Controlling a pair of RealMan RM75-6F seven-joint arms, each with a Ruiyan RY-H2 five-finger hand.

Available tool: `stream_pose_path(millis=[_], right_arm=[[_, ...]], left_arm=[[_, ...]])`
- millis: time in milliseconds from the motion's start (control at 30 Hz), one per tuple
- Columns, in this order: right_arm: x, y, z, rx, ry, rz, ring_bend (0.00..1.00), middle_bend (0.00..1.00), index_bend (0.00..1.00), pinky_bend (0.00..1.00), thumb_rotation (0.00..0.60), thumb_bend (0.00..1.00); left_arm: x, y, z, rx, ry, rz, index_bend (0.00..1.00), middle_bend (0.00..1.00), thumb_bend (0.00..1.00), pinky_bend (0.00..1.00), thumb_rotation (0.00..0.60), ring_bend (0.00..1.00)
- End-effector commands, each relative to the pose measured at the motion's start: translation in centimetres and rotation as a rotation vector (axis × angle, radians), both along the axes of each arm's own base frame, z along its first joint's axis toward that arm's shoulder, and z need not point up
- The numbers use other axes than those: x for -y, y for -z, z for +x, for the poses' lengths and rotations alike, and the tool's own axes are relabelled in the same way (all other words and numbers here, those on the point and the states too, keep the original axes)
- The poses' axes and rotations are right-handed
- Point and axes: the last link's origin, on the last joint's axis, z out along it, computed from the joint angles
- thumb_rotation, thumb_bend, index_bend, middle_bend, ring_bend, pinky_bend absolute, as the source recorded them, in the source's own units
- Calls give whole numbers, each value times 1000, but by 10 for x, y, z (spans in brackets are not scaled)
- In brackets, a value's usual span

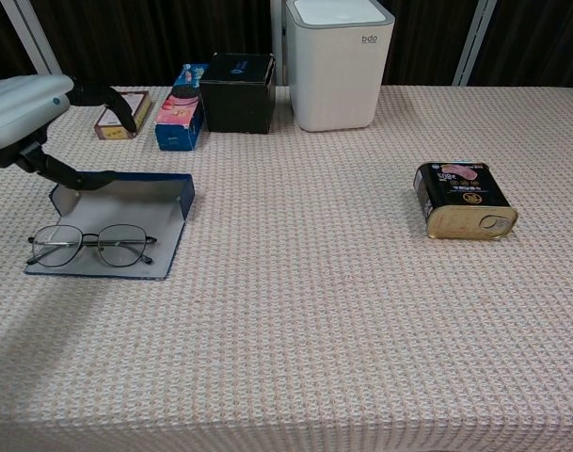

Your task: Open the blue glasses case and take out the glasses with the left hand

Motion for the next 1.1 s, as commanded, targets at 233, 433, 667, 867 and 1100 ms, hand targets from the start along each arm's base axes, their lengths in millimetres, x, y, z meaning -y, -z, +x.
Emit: stream_pose_path(millis=[233,433,667,867,1100], right_arm=[[-2,-4,2,3,-9,-15,0,0,0,0,600,284],[-4,-5,4,2,-16,-17,0,0,0,0,600,283],[-5,-3,4,3,-14,-9,0,0,0,0,600,283],[-4,-2,4,0,-8,-5,0,0,0,0,600,284],[-3,-2,3,0,-4,-2,0,0,0,0,600,283]], left_arm=[[48,-2,-15,-127,-145,-167,345,229,312,166,600,116],[55,10,-23,-142,-160,-183,345,230,313,166,600,116],[53,17,-24,-128,-143,-157,345,229,313,166,600,116],[50,22,-29,-144,-146,-157,346,231,314,166,600,116],[44,28,-35,-153,-163,-163,366,235,336,166,600,116]])
